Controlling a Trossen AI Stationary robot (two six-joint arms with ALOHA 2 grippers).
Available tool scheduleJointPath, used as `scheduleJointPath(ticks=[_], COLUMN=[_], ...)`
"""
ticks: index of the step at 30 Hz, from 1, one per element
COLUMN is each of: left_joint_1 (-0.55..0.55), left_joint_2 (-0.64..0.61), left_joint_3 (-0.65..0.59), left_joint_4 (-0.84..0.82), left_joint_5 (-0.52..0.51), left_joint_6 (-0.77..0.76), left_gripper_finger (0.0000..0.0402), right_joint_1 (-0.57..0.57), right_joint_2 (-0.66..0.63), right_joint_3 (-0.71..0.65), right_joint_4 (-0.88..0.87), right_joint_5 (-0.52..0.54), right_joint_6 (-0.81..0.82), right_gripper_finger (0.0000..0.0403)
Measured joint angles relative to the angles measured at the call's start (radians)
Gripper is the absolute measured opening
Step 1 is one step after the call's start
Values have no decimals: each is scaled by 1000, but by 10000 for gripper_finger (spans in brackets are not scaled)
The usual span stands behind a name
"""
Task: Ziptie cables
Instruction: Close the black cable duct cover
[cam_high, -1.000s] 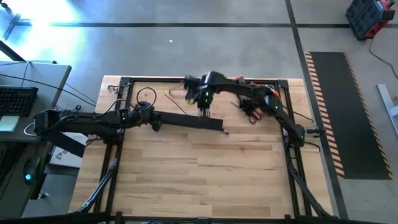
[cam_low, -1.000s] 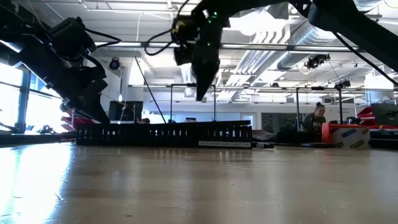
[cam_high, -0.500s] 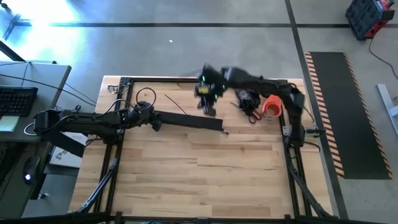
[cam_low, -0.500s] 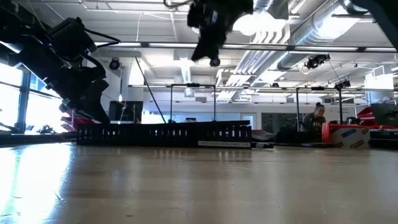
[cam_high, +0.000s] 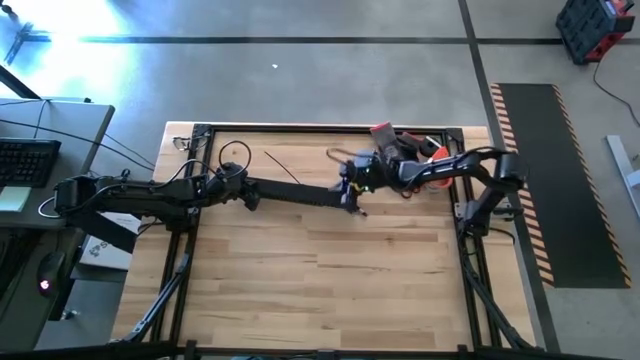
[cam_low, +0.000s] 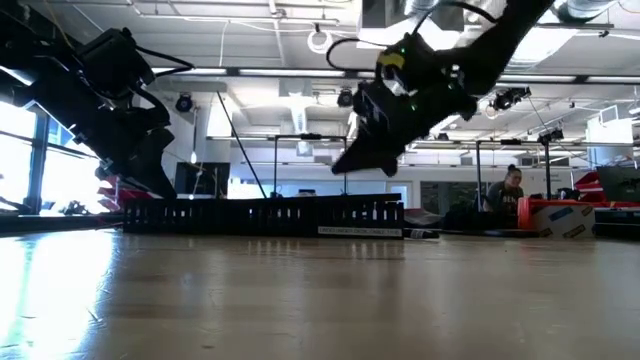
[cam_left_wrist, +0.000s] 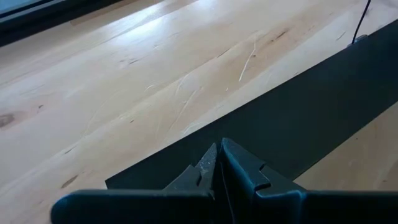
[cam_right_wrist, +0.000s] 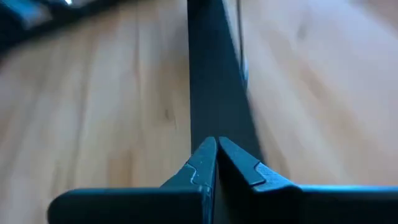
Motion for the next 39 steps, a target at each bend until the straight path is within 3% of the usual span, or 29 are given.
scheduleJointPath(ticks=[5, 9, 14, 18, 21, 25, 29, 34, 37, 39], left_joint_1=[-2, -3, -3, -4, -23, -66, -97, -155, -221, -264], left_joint_2=[-1, -1, -1, -2, 6, 17, 11, -21, -7, 3], left_joint_3=[0, 1, 1, 1, 0, -9, 30, 170, 226, 234], left_joint_4=[0, 3, 7, 8, 38, 210, 401, 53, -301, -425], left_joint_5=[8, 20, 34, 47, 44, 64, 51, -16, -120, -172], left_joint_6=[-1, -3, -3, -20, -35, -57, -16, -53, -222, -368], left_gripper_finger=[0, 0, 0, 0, 0, 0, 0, 0, 0, 0], right_joint_1=[29, 34, 33, 32, 34, 62, 115, 185, 224, 242], right_joint_2=[53, 74, 14, -120, -259, -425, -542, -601, -591, -577], right_joint_3=[-108, -215, -262, -267, -265, -278, -373, -533, -609, -651], right_joint_4=[46, 223, 292, 170, -44, -346, -437, -312, -167, -99], right_joint_5=[101, 133, 152, 217, 322, 514, 647, 677, 722, 768], right_joint_6=[-51, -10, 2, -43, -44, 39, 174, 356, 429, 475], right_gripper_finger=[0, 0, 0, 0, 0, 0, 0, 0, 0, 0])
